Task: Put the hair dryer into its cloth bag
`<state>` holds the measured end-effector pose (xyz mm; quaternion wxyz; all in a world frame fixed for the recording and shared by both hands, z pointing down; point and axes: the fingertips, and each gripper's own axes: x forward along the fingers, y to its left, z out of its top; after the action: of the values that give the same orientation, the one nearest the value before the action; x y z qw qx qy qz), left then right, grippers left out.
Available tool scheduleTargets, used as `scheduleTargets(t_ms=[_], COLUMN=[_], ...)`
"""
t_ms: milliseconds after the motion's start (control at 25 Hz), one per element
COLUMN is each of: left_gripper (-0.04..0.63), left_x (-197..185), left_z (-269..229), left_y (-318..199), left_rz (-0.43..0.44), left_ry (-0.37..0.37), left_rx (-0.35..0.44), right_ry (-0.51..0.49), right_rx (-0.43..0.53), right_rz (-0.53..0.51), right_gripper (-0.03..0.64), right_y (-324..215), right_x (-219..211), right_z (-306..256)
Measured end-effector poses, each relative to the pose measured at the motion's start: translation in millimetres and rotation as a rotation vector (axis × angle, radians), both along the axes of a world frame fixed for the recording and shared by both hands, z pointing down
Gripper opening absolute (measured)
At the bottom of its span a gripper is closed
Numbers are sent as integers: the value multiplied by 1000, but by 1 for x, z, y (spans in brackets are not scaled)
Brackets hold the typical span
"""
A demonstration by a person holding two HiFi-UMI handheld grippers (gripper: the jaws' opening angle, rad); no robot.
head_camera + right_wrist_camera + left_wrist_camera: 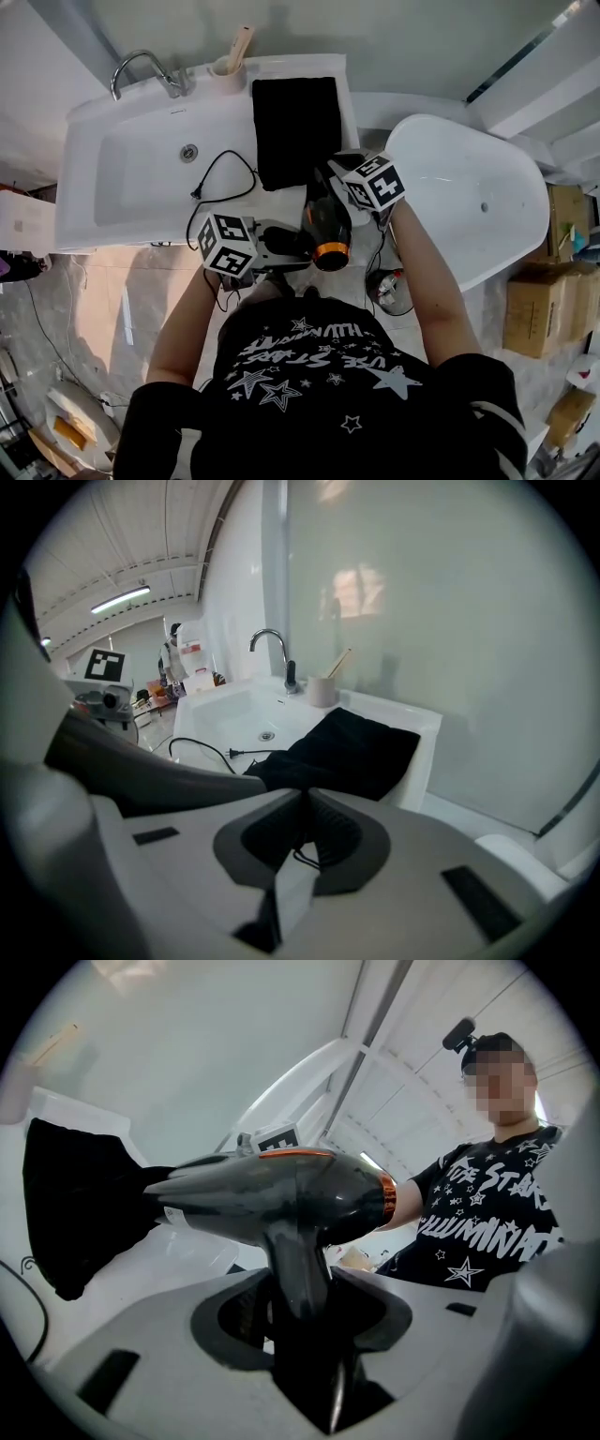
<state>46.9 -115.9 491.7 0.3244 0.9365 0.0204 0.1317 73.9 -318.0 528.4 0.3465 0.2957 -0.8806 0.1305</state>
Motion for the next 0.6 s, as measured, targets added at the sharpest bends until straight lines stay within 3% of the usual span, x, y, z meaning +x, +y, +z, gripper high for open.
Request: scheduleTargets(t_ms=[280, 600], left_gripper=[196, 196], left_x=[-3, -5], left_z=[15, 21], left_y=[-23, -40], left_rz=[55, 142], left_ry=[-89, -105], left_rx=[53, 49], right_ry=[-18, -18], right_rx=[-24, -22], right_rz=[-26, -15], right_gripper=[23, 23], right_y=[-3, -10], right_x=[3, 5], right_z=[-5, -12])
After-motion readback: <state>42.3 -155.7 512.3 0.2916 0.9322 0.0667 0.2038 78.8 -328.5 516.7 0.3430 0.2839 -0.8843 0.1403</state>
